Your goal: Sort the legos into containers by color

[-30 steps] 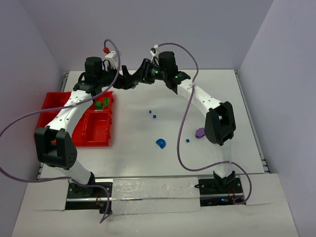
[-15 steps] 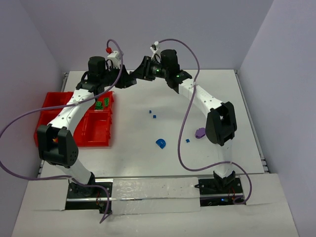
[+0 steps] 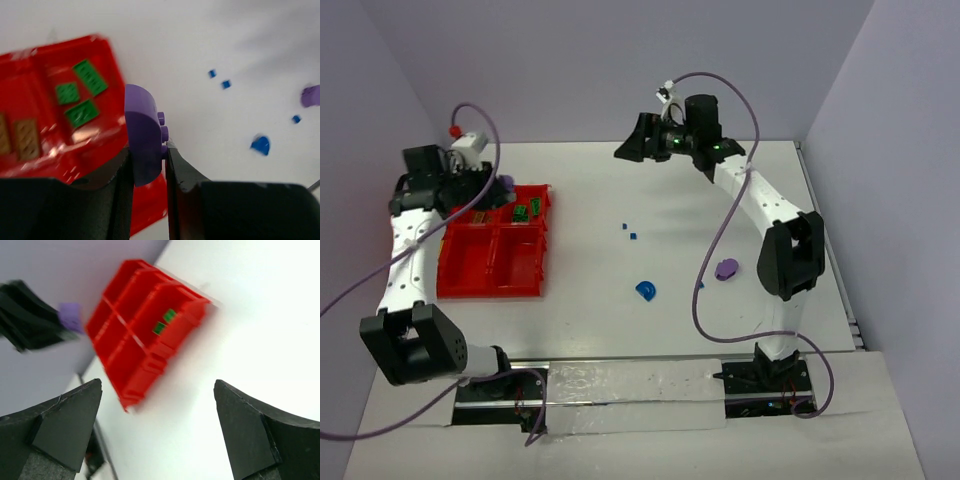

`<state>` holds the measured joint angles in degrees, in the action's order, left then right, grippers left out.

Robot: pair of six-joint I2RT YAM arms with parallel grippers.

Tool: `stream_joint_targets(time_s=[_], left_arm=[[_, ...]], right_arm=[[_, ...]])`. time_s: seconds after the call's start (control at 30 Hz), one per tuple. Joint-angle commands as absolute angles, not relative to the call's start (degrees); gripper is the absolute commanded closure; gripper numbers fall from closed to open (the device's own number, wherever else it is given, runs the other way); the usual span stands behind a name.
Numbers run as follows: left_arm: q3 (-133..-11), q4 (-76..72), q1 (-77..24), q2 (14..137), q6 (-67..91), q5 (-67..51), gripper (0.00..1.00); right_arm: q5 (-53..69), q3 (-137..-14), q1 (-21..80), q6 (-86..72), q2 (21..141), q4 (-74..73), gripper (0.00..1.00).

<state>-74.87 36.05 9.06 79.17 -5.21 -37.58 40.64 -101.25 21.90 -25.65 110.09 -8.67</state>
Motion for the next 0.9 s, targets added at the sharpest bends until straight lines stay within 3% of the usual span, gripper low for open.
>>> stream_joint_targets(time_s=[0.0,0.23,0.6,0.8,0.87], left_arm=[[-74.2,58.4,18.6,74.5,-26.1,-36.7,1.00],[-69.8,59.3,27.6,75.5,-30.4,-24.2,1.00],[-70.0,50.1,26.8,86.2,-24.5,-17.5,0.96],[-69.7,48.6,24.5,89.3,-23.2,-14.7,0.71],[-69.9,48.3,24.3,89.7,-22.7,-13.8,0.57]], right_arm=[[42.3,-99.9,20.2,-1.0,101.0,-22.7,0.00],[28.9,-91.4,19.5,18.0,94.8,-38.5,0.00],[15.0,-83.5,14.1,21.3,91.7,-49.7,0.00],[8.1,-76.3,12.4,25.8,89.4,-52.2,0.00],[5.7,-75.6,12.2,25.8,90.0,-53.2,0.00]])
